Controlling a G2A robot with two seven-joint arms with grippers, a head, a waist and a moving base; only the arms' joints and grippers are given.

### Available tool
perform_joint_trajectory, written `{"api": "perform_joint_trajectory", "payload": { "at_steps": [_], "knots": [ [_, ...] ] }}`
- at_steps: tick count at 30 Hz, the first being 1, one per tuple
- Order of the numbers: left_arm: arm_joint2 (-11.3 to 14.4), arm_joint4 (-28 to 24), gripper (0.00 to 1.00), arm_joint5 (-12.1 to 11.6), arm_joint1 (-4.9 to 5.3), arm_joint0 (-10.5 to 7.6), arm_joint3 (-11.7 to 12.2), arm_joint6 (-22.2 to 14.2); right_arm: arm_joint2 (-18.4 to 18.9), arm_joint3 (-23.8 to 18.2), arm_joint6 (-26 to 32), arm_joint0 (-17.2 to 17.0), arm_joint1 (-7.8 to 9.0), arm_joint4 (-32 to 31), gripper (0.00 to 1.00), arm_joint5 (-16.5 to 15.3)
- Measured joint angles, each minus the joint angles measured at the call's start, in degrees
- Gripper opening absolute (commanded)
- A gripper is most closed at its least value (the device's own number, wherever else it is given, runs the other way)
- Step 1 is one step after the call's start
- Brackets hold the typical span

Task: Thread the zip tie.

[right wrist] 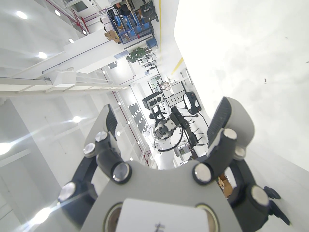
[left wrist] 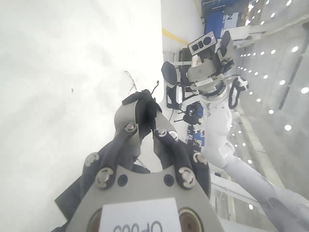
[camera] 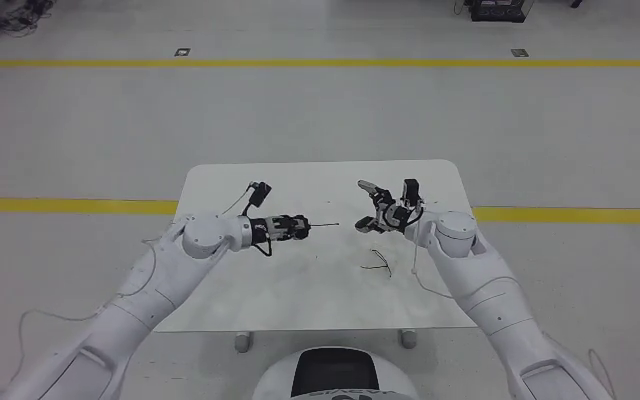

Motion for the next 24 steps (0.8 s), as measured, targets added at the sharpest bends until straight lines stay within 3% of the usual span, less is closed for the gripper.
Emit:
{"api": "perform_joint_trajectory", "payload": {
  "at_steps": [5,11,14,18,24],
  "knots": [
    [-0.6,-9.5,0.00,-1.1,-0.59,-0.39,3.0,-6.9,3.6,3.1,13.4,-1.2,1.58,-0.8,1.00,-8.7],
    [0.1,-13.7,0.00,-1.9,-1.36,-1.62,5.4,-12.7,4.2,8.7,28.2,0.1,2.45,-1.3,1.00,-15.7],
    [1.1,-13.4,0.00,-0.6,-1.75,-2.46,6.4,-14.3,3.2,11.7,32.9,1.5,2.34,-1.0,1.00,-18.1],
    [2.0,-15.0,0.00,-0.4,-2.38,-3.05,7.5,-15.3,1.3,16.5,36.1,3.2,1.81,-0.6,1.00,-21.0],
    [1.9,-15.0,0.00,-0.7,-2.41,-3.06,7.5,-15.1,1.3,16.3,35.7,3.2,1.80,-0.6,1.00,-20.8]
  ]
}}
